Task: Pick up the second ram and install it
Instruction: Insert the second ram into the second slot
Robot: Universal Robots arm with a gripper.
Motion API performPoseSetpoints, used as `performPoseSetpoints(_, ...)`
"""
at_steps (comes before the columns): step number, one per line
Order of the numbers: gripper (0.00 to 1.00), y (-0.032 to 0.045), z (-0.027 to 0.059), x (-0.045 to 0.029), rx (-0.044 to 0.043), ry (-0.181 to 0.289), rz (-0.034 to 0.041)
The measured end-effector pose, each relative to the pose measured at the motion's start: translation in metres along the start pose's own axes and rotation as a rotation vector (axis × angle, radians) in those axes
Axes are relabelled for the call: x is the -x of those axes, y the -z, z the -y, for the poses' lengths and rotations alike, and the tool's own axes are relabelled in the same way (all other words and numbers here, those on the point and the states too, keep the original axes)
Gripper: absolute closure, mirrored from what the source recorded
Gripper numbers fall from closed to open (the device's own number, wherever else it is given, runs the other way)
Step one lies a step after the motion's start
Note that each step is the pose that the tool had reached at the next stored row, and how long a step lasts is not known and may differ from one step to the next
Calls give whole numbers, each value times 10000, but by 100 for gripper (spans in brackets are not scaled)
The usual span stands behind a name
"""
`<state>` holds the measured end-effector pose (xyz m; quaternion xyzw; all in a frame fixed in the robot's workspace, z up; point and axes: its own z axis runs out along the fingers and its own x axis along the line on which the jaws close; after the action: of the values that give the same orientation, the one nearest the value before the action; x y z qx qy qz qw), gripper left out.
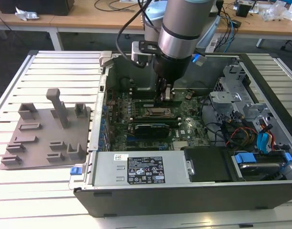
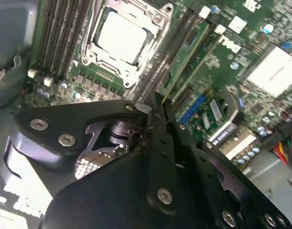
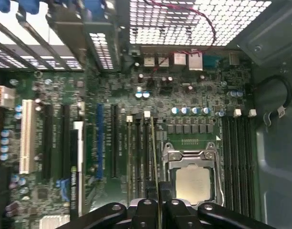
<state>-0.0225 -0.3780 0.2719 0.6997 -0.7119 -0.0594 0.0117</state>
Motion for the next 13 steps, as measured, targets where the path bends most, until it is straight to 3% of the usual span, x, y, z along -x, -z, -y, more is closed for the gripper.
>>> performPoseSetpoints(2,86,-98,9,15,-1,-13,3)
performPoseSetpoints(4,86,-163,16,-25,-5,-79,9)
performPoseSetpoints(7,86,-206,21,-39,-29,-313,22)
performPoseSetpoints(9,86,-232,23,-41,-61,-709,14)
performPoseSetpoints(13,86,-295,19,-57,-70,-819,-29)
